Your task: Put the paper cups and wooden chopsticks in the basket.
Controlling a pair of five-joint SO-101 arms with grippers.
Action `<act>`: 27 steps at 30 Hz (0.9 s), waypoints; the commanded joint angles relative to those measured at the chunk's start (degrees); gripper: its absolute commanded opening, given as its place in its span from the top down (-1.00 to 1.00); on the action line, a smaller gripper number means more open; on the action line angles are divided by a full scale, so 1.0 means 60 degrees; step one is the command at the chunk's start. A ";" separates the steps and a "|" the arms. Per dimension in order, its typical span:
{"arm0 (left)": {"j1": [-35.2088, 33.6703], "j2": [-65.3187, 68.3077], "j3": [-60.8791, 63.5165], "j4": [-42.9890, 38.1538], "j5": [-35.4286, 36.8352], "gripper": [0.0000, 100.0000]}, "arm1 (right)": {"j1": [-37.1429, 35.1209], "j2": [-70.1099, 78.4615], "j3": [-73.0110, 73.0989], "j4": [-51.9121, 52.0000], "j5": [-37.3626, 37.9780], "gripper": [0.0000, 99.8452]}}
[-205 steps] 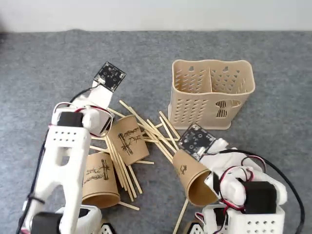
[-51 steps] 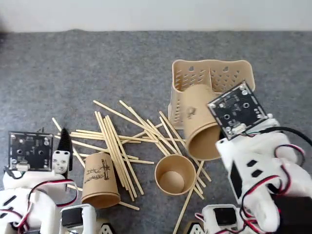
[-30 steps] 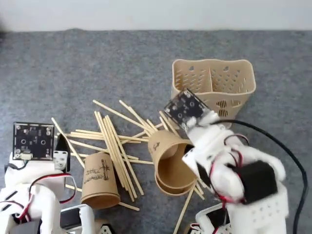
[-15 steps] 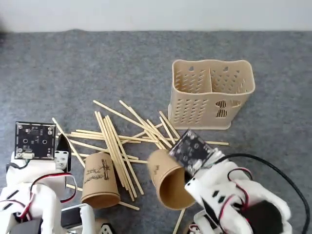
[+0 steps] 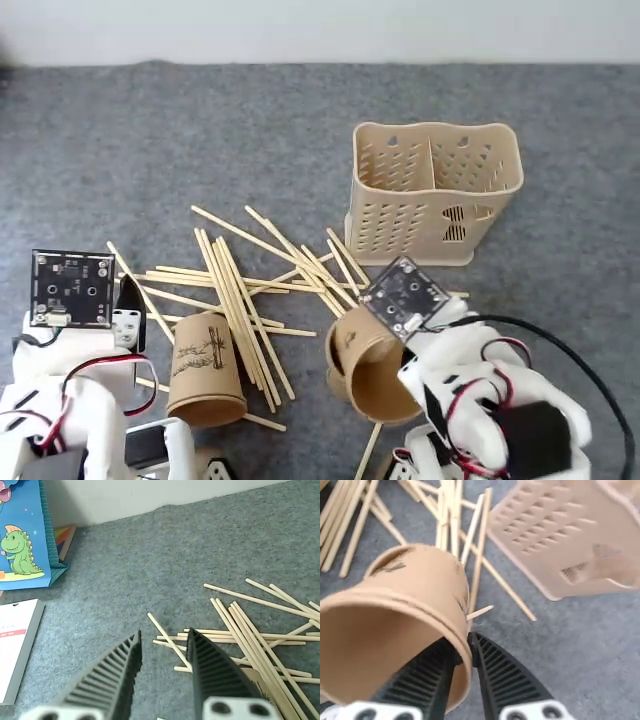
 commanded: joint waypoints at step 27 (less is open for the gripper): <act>0.0000 -0.0029 0.0418 -0.0059 -0.0088 0.70 | -0.1282 0.2029 -0.2403 0.0374 -0.1275 0.49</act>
